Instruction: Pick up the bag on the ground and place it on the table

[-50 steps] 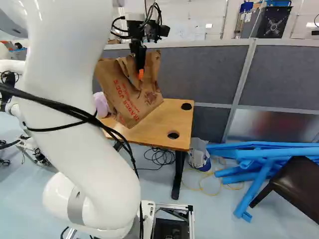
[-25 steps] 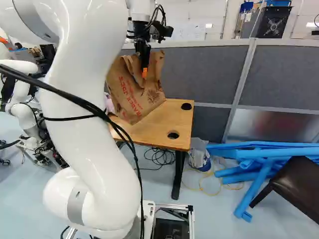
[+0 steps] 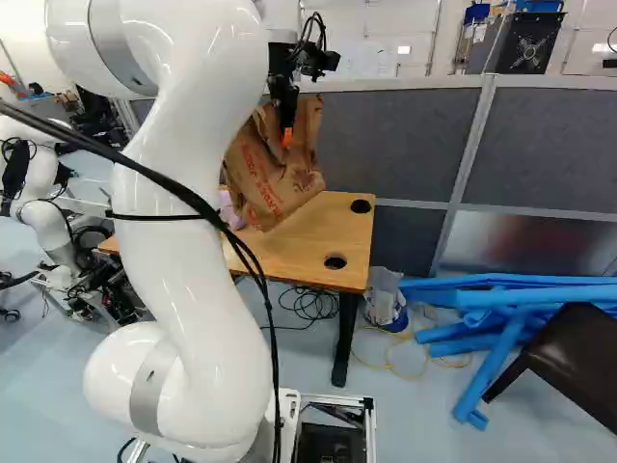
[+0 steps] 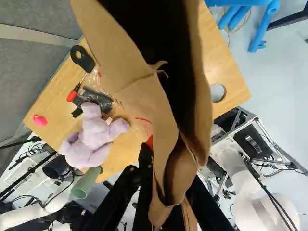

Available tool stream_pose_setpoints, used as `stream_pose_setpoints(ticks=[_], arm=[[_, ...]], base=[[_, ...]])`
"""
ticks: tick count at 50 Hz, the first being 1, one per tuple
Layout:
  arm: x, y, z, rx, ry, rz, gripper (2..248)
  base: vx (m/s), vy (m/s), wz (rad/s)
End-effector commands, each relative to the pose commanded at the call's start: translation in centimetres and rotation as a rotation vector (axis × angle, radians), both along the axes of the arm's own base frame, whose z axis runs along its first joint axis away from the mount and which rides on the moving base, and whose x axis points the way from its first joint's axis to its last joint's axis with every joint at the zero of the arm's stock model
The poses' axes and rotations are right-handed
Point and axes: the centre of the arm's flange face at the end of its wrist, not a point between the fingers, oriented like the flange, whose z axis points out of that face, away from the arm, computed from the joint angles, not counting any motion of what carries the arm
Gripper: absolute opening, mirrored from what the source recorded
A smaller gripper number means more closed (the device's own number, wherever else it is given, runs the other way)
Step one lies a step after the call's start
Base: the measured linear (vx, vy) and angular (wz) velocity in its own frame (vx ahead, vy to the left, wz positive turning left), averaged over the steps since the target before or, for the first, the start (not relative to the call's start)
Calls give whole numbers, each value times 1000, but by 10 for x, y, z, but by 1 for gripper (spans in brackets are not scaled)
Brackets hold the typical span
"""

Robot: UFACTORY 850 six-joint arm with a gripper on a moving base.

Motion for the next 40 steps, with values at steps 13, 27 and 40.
stream_pose_setpoints(ticks=[13, 27, 40], arm=[[24, -3, -18, 1, 14, -3, 26], [45, -6, -40, 2, 34, -5, 26], [66, -11, -61, 3, 41, -10, 26]], base=[[0, 0, 0], [0, 0, 0], [0, 0, 0]])
